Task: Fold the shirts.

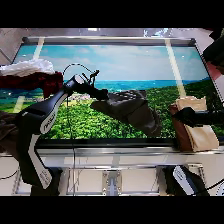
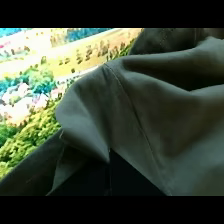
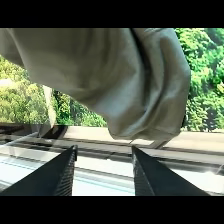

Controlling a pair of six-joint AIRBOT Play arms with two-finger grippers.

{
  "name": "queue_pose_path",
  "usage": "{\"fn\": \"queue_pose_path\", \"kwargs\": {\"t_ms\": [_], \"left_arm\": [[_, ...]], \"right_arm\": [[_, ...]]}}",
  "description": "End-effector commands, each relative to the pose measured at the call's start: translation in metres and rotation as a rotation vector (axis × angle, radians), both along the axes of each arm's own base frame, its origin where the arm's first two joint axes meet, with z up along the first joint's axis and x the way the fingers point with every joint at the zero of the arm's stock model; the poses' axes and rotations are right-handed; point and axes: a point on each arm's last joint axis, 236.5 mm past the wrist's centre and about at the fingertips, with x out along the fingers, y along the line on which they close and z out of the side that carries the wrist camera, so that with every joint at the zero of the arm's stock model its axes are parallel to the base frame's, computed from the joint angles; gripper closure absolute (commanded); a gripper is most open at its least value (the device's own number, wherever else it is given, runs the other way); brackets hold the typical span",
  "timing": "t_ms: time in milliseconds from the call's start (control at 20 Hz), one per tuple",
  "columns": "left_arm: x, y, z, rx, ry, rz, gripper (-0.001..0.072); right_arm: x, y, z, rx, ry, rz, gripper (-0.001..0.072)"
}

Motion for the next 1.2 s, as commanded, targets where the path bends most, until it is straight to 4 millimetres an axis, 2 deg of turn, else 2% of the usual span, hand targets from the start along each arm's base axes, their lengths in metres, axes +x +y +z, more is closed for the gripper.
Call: {"fn": "queue_pose_path", "kwargs": {"t_ms": [0, 50, 100, 150, 250, 350, 550, 750, 950, 1000, 1050, 1100, 1150], "left_arm": [[0.005, -0.013, 0.018, -0.066, -0.006, 0.005, 0.0698], [0.011, -0.014, 0.027, -0.073, -0.029, 0.006, 0.0698], [0.016, -0.016, 0.037, -0.081, -0.053, 0.003, 0.0698], [0.021, -0.015, 0.049, -0.089, -0.078, 0.006, 0.0699], [0.029, -0.011, 0.070, -0.100, -0.122, 0.019, 0.0699], [0.036, 0.000, 0.087, -0.108, -0.152, 0.038, 0.0699], [0.046, 0.019, 0.114, -0.118, -0.197, 0.077, 0.0699], [0.046, 0.022, 0.118, -0.120, -0.197, 0.080, 0.0699], [0.045, 0.022, 0.118, -0.120, -0.195, 0.077, 0.0699], [0.044, 0.022, 0.118, -0.121, -0.193, 0.075, 0.0698], [0.042, 0.021, 0.118, -0.121, -0.185, 0.067, 0.0699], [0.040, 0.023, 0.119, -0.122, -0.180, 0.062, 0.0698], [0.039, 0.026, 0.124, -0.124, -0.185, 0.061, 0.0699]], "right_arm": [[-0.013, -0.020, -0.020, -0.103, 0.071, -0.009, 0.0346], [-0.020, -0.038, -0.035, -0.179, 0.109, -0.029, 0.0344], [-0.025, -0.046, -0.049, -0.209, 0.147, -0.057, 0.0343], [-0.030, -0.044, -0.063, -0.192, 0.186, -0.079, 0.0337], [-0.038, -0.025, -0.093, -0.082, 0.262, -0.088, 0.0264], [-0.027, -0.009, -0.118, 0.029, 0.276, -0.116, 0.0258], [0.007, 0.018, -0.137, 0.244, 0.258, -0.146, 0.0262], [0.015, 0.032, -0.170, 0.177, 0.281, -0.104, 0.0263], [0.031, 0.051, -0.177, 0.102, 0.221, -0.055, 0.0268], [0.032, 0.060, -0.175, 0.108, 0.208, -0.029, 0.0401], [0.033, 0.071, -0.168, 0.128, 0.187, 0.018, 0.0666], [0.034, 0.083, -0.155, 0.165, 0.148, 0.092, 0.0701], [0.038, 0.092, -0.137, 0.206, 0.104, 0.140, 0.0701]]}}
